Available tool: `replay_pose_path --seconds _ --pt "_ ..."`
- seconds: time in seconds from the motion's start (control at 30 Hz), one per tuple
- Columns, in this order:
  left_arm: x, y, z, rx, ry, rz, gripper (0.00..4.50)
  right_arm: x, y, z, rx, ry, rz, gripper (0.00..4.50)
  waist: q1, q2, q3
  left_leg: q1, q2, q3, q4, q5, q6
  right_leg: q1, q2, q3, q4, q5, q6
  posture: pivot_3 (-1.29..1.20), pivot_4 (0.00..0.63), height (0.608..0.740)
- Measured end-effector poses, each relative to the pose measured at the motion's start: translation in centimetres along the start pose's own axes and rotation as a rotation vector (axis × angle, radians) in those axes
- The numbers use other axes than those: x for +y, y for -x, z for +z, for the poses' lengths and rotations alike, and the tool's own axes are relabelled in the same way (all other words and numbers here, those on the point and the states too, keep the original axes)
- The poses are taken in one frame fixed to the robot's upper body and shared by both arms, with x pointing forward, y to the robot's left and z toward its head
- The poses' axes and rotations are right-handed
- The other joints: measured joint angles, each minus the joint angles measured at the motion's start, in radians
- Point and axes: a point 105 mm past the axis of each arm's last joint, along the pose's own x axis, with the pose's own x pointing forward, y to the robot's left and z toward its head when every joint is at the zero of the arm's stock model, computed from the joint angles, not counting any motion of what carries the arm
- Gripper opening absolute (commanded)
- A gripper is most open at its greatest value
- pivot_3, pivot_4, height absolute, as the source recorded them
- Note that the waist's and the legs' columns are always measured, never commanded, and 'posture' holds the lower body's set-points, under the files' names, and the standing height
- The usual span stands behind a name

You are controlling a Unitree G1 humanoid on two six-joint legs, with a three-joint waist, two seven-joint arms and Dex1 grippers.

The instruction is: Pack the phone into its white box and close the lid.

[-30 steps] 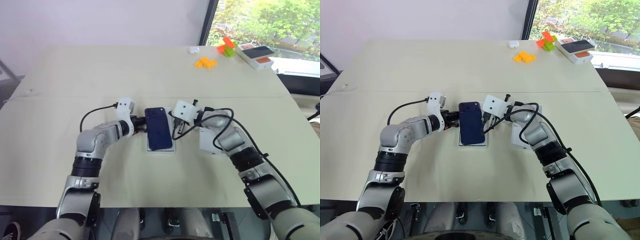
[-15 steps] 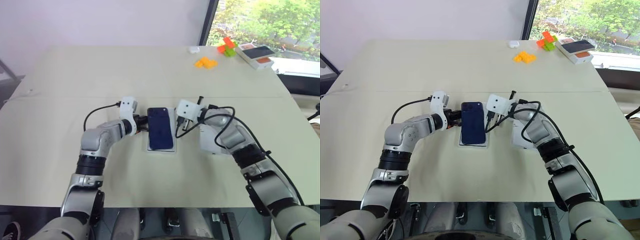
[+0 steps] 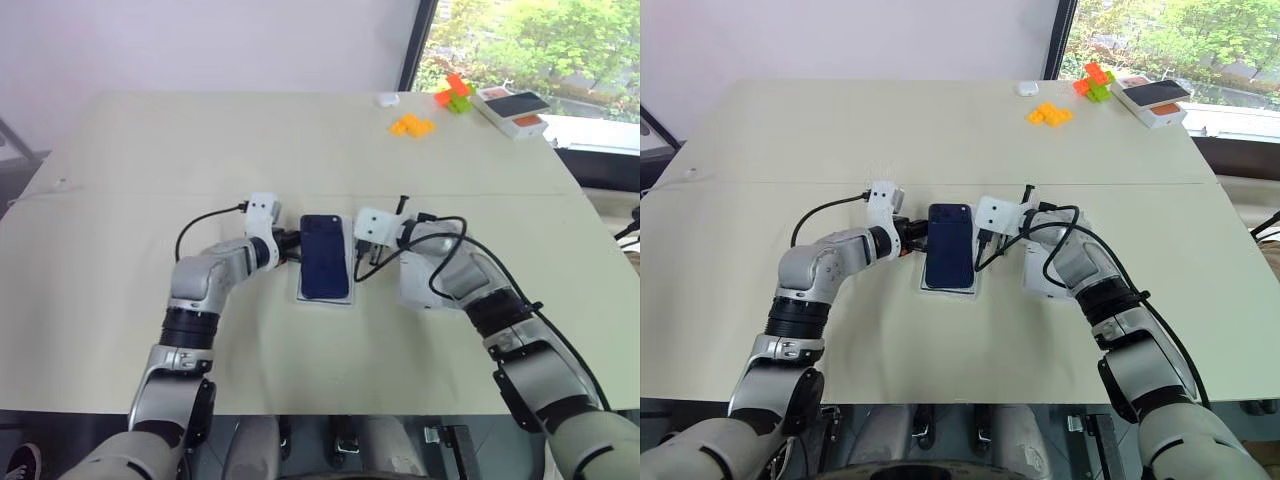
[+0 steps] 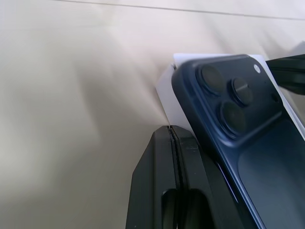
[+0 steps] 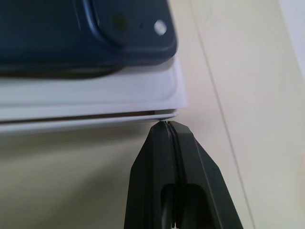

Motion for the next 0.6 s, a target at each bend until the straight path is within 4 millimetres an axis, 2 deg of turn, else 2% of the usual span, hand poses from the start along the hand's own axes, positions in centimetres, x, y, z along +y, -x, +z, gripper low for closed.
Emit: replay_pose_path --seconds 0.1,0.2,0.6 --pt "0.0 0.0 0.0 0.0 0.0 0.0 0.05 -0.1 0.3 -0.4 0.012 0.016 0.007 0.0 0.0 0.0 0.0 0.0 0.0 0.0 0.0 0.0 0.0 0.0 0.0 0.0 0.0 0.0 0.0 0.0 0.15 0.737" --pt "-0.2 -0.3 0.0 0.0 -0.021 -0.001 0.05 0.5 0.1 0.2 -0.01 0.001 0.046 0.0 -0.001 0.0 0.0 0.0 0.0 0.0 0.0 0.0 0.0 0.0 0.0 0.0 0.0 0.0 0.0 0.0 0.15 0.737" --pt "-0.3 -0.3 0.0 0.005 -0.02 0.003 0.05 0.8 -0.4 0.9 -0.014 -0.036 0.045 0.0 -0.005 0.0 0.0 0.001 0.0 0.0 0.0 0.0 0.0 0.0 0.0 0.0 0.001 0.0 0.0 0.0 0.15 0.737"
